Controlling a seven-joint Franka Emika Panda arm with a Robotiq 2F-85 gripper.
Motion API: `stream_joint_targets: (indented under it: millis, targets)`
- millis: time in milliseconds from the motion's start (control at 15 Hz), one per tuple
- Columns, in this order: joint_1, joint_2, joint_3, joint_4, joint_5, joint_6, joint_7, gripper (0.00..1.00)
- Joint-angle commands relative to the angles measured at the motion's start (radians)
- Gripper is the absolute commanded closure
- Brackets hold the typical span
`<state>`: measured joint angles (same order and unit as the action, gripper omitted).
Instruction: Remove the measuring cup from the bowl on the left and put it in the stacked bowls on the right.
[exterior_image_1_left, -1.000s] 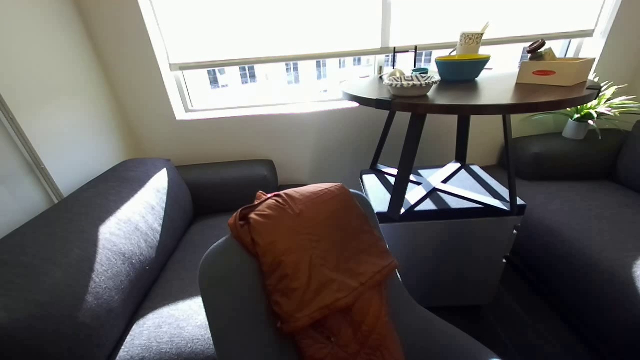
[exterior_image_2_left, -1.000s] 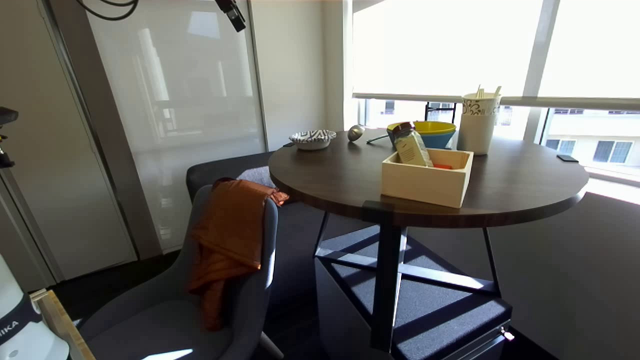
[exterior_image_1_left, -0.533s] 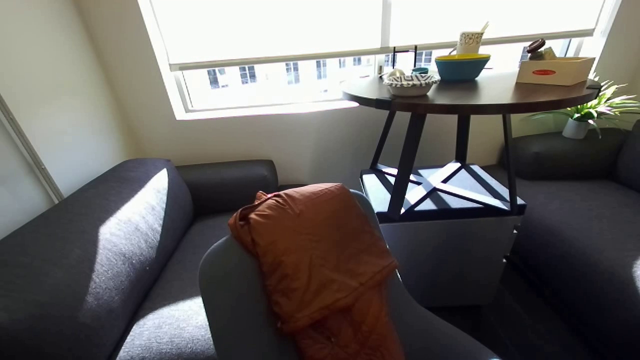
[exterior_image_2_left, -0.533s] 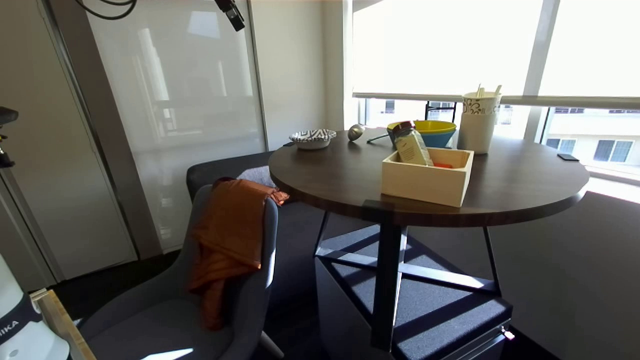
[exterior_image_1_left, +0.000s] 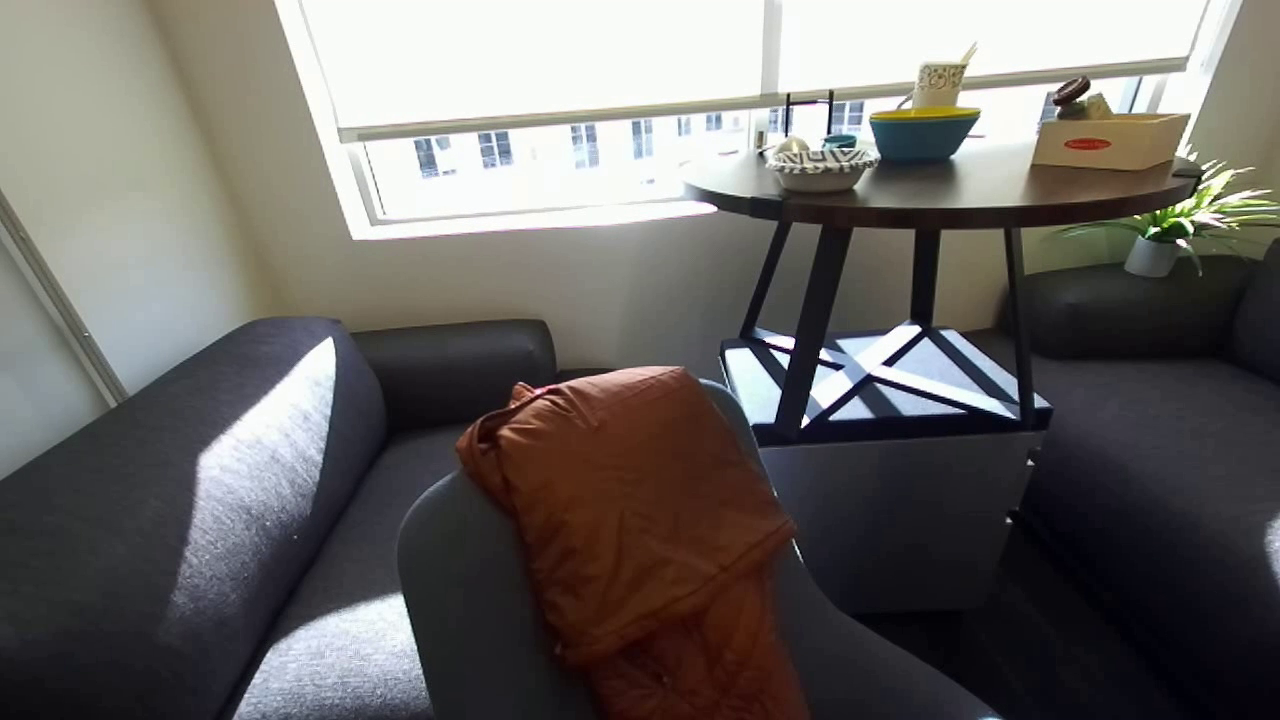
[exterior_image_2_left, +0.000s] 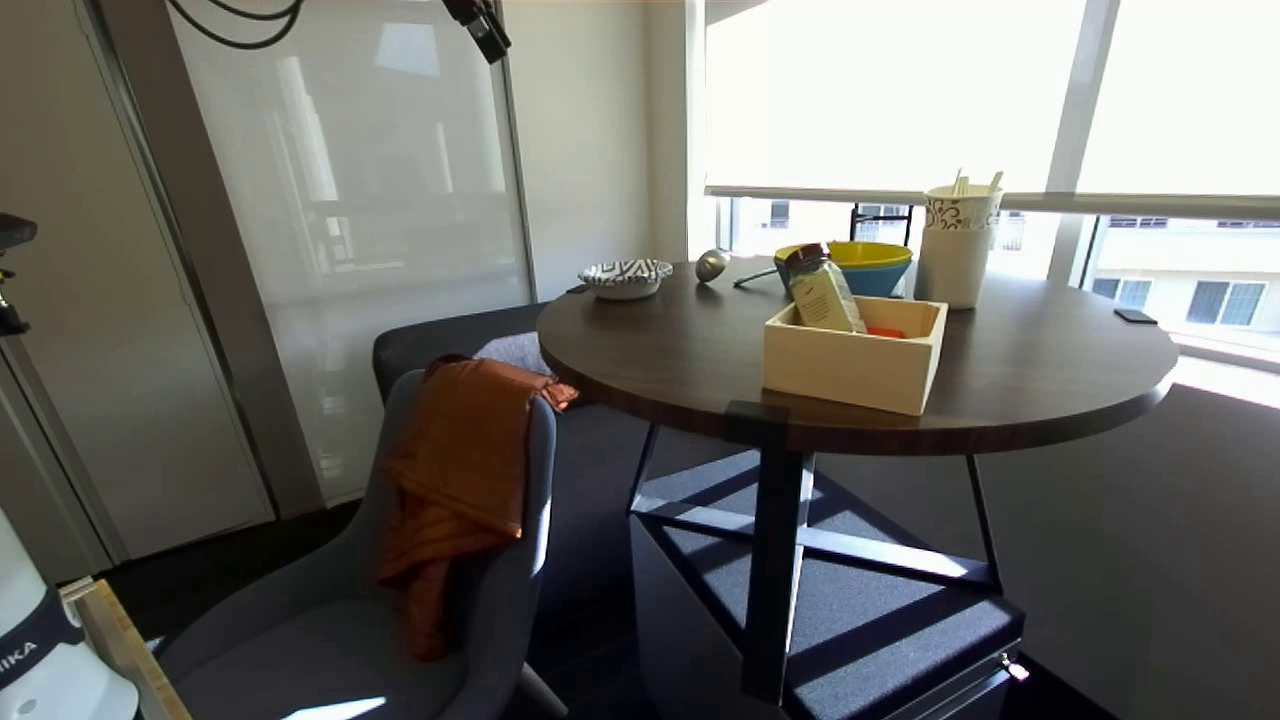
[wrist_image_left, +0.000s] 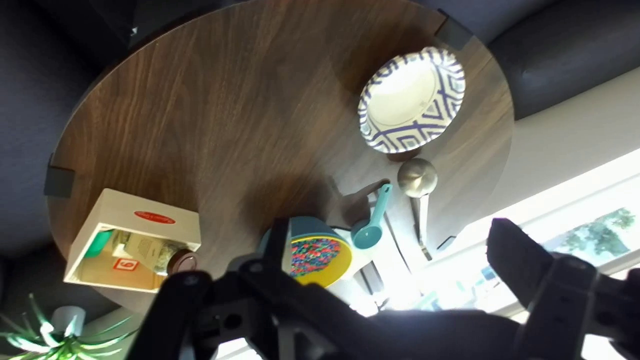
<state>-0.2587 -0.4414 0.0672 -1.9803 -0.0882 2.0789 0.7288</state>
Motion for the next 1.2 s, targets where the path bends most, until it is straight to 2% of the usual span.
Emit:
stream_joint_targets:
  millis: [0,200,600,733,800,1000,1067,1133]
  targets:
    - [-0.014,0.182,0.032,0.154,-0.115,-0.028,0.116,0.0]
    - [0.032,0.339,0.014,0.283,-0.158,-0.006,0.133,0.0]
    - [0.118,0.571,-0.069,0.522,-0.076,-0.023,-0.108,0.0]
    - [0.128,0.605,-0.091,0.563,-0.059,-0.036,-0.17,0.0]
    - [0.143,0.554,-0.102,0.474,-0.088,0.006,-0.109,0.0]
    - [0.145,0.591,-0.117,0.524,-0.079,-0.006,-0.151,0.0]
    - [0.145,0.593,-0.117,0.529,-0.078,-0.01,-0.154,0.0]
    - [0.11,0.591,-0.076,0.525,-0.087,-0.008,-0.149,0.0]
